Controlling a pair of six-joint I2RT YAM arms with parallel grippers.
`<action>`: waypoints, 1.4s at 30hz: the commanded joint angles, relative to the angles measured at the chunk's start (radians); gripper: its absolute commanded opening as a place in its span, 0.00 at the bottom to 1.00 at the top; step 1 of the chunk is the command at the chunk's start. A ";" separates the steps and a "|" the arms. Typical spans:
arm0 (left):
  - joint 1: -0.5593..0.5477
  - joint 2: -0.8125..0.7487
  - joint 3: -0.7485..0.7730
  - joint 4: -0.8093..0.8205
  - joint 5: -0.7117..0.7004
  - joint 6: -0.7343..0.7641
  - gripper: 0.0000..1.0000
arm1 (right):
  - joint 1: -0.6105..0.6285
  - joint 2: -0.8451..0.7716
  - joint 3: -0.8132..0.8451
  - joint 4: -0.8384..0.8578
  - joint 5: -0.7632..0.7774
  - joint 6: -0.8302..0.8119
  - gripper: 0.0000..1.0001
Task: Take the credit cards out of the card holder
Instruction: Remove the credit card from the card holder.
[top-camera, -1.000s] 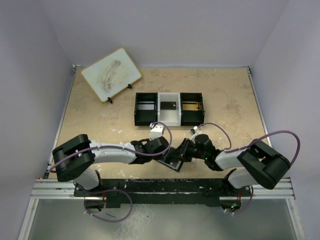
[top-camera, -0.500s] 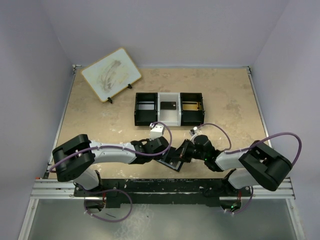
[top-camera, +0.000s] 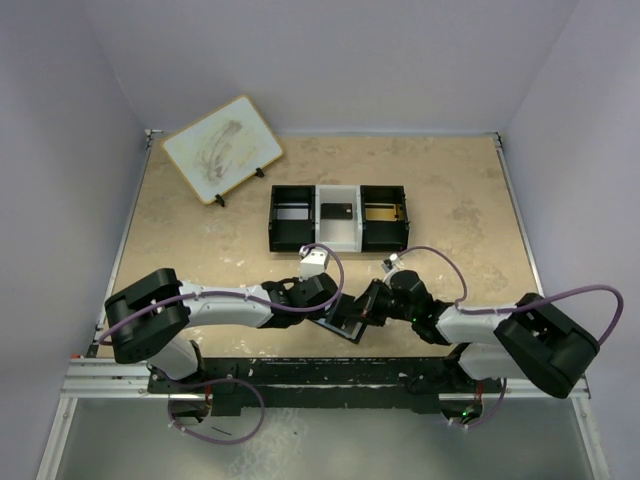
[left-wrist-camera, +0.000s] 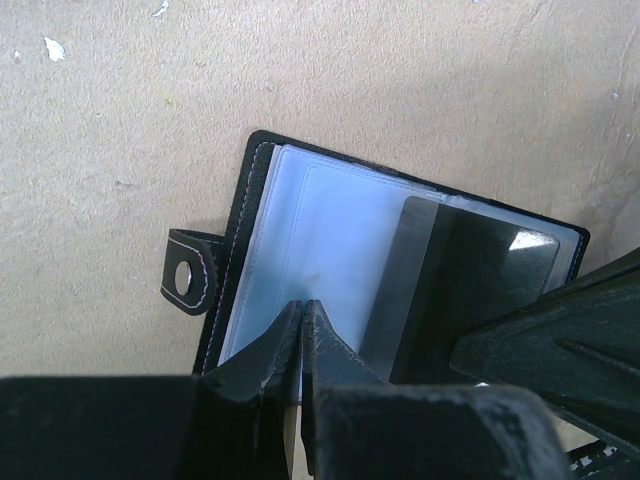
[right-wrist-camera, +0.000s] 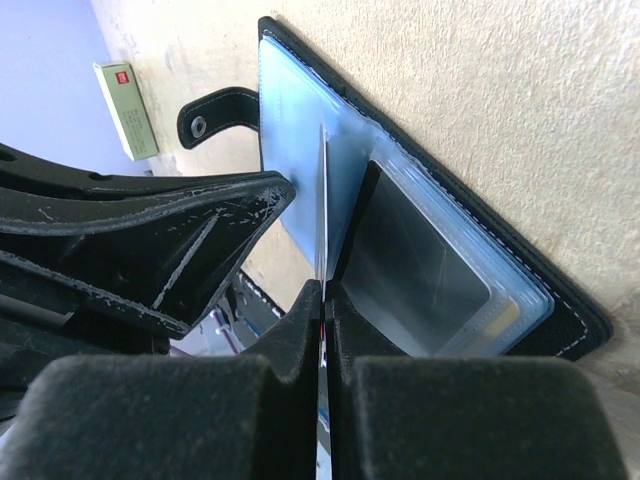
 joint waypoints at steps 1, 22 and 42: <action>-0.002 -0.034 0.002 -0.017 -0.032 -0.007 0.00 | 0.001 -0.043 0.021 -0.059 0.029 -0.026 0.00; -0.003 -0.133 0.009 0.068 0.068 0.030 0.08 | 0.000 -0.170 0.027 -0.179 0.076 -0.026 0.00; -0.010 -0.064 0.004 0.122 0.146 0.032 0.11 | 0.000 -0.239 0.052 -0.286 0.133 -0.042 0.00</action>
